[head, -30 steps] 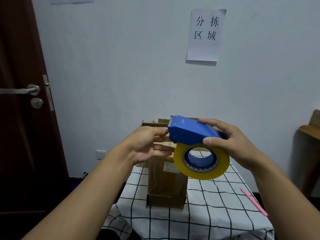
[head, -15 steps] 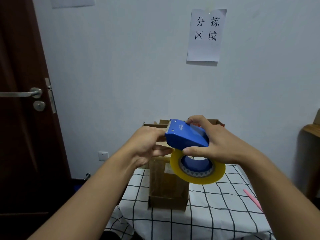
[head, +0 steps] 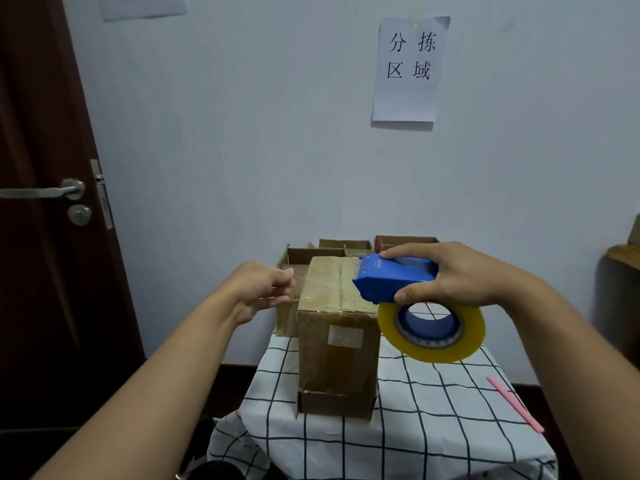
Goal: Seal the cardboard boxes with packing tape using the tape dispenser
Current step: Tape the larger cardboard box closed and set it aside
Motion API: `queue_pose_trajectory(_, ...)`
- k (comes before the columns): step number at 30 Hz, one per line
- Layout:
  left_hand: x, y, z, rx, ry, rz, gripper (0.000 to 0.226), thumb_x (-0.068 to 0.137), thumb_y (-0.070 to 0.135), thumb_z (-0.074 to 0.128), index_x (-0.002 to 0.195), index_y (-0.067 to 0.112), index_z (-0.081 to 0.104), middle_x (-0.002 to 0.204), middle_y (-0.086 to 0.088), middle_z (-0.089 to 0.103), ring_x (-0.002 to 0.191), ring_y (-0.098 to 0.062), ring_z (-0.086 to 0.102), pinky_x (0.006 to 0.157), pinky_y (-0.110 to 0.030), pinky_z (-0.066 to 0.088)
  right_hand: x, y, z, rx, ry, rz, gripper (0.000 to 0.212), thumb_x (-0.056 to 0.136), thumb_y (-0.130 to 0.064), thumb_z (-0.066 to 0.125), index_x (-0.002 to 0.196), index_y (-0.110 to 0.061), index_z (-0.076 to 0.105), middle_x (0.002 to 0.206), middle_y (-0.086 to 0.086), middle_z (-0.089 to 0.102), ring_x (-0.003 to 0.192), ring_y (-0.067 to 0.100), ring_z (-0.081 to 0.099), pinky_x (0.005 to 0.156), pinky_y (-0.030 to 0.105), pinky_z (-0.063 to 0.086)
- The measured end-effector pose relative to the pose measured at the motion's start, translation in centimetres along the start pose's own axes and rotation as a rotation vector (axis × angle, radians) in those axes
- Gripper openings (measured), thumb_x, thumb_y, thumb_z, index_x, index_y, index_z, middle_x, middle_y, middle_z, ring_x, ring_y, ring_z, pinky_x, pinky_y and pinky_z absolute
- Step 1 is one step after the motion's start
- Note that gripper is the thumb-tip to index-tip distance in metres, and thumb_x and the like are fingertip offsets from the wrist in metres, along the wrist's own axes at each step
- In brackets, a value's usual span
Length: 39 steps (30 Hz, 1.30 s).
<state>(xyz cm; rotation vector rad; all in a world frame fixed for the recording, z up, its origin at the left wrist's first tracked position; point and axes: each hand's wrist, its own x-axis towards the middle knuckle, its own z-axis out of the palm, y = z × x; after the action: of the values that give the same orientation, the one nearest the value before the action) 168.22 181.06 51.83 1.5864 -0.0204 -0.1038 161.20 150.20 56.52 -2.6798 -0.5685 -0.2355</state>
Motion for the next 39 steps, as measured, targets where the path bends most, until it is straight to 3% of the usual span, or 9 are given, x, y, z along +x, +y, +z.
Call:
queue_pose_trajectory(5,1.1,-1.4,0.4,-0.037,-0.014,-0.084,0.017,0.089,0.013,0.071,0.075,0.005,0.066,0.061,-0.004,0.064,0.053,-0.010,0.057,0.061,-0.024,0.057,2.0,1.1,-0.9,-0.068,-0.109,0.045,0.058,0.076,-0.064,0.075,0.126,-0.068,0.045,0.131,-0.018,0.052,0.103,0.008,0.057,0.096,0.035,0.049)
queue_pose_trajectory(11,2.2,-3.3,1.2,0.128,0.030,-0.024,0.029,0.090,0.011,0.070,0.062,0.006,0.068,0.055,-0.003,0.061,0.047,-0.010,0.052,0.054,-0.024,0.052,3.7,2.1,-0.5,-0.053,-0.242,0.071,0.054,0.076,-0.059,0.077,0.116,-0.073,0.044,0.116,-0.030,0.049,0.097,0.008,0.058,0.083,0.025,0.046)
queue_pose_trajectory(17,3.5,-5.3,0.7,0.277,0.116,0.028,0.024,0.088,0.016,0.072,0.067,0.005,0.069,0.052,0.000,0.062,0.047,-0.010,0.054,0.053,-0.024,0.053,4.8,2.8,0.6,-0.036,-0.286,0.072,0.056,0.072,-0.061,0.076,0.115,-0.075,0.044,0.111,-0.031,0.047,0.098,0.009,0.057,0.085,0.028,0.047)
queue_pose_trajectory(22,3.7,-5.9,0.6,0.235,0.106,-0.013,0.024,0.088,0.014,0.073,0.067,0.003,0.071,0.054,-0.003,0.062,0.048,-0.011,0.054,0.056,-0.026,0.053,5.8,2.5,0.9,-0.062,-0.330,0.086,0.050,0.068,-0.064,0.075,0.103,-0.082,0.044,0.111,-0.033,0.050,0.098,0.006,0.058,0.090,0.031,0.049)
queue_pose_trajectory(27,3.9,-6.3,0.8,0.098,0.094,-0.087,0.016,0.089,0.010,0.070,0.077,0.000,0.070,0.051,-0.001,0.060,0.044,-0.008,0.053,0.049,-0.022,0.050,6.1,2.6,1.3,-0.034,-0.371,0.100,0.050,0.076,-0.054,0.079,0.106,-0.076,0.046,0.119,-0.025,0.052,0.103,0.009,0.058,0.096,0.034,0.050)
queue_pose_trajectory(32,3.9,-6.7,1.1,0.045,0.072,-0.150,0.014,0.090,0.013,0.068,0.079,0.005,0.065,0.051,0.000,0.056,0.042,-0.008,0.048,0.042,-0.020,0.044,6.0,2.8,1.3,-0.005,-0.376,0.107,0.053,0.076,-0.052,0.080,0.112,-0.072,0.048,0.116,-0.027,0.052,0.101,0.009,0.059,0.088,0.028,0.048)
queue_pose_trajectory(34,3.6,-6.7,1.1,0.166,0.074,-0.142,0.018,0.091,0.025,0.067,0.082,0.010,0.062,0.058,-0.001,0.058,0.049,-0.010,0.051,0.045,-0.022,0.045,6.0,2.9,1.4,-0.011,-0.371,0.107,0.056,0.077,-0.051,0.080,0.119,-0.069,0.048,0.117,-0.026,0.053,0.101,0.008,0.059,0.086,0.026,0.047)
queue_pose_trajectory(36,3.5,-6.8,1.0,0.392,0.121,-0.081,0.025,0.090,0.040,0.065,0.091,0.018,0.055,0.078,0.001,0.060,0.067,-0.013,0.056,0.055,-0.025,0.047,6.0,3.0,1.4,-0.011,-0.367,0.104,0.057,0.077,-0.051,0.080,0.122,-0.067,0.048,0.116,-0.027,0.053,0.100,0.007,0.059,0.082,0.023,0.046)
queue_pose_trajectory(39,3.1,-7.7,1.4,0.721,0.326,0.281,0.030,0.092,0.040,0.063,0.116,0.024,0.055,0.108,0.004,0.055,0.090,-0.009,0.050,0.066,-0.019,0.038,6.0,3.1,1.5,0.009,-0.364,0.098,0.055,0.077,-0.051,0.079,0.119,-0.069,0.047,0.116,-0.028,0.052,0.100,0.007,0.059,0.084,0.024,0.047)
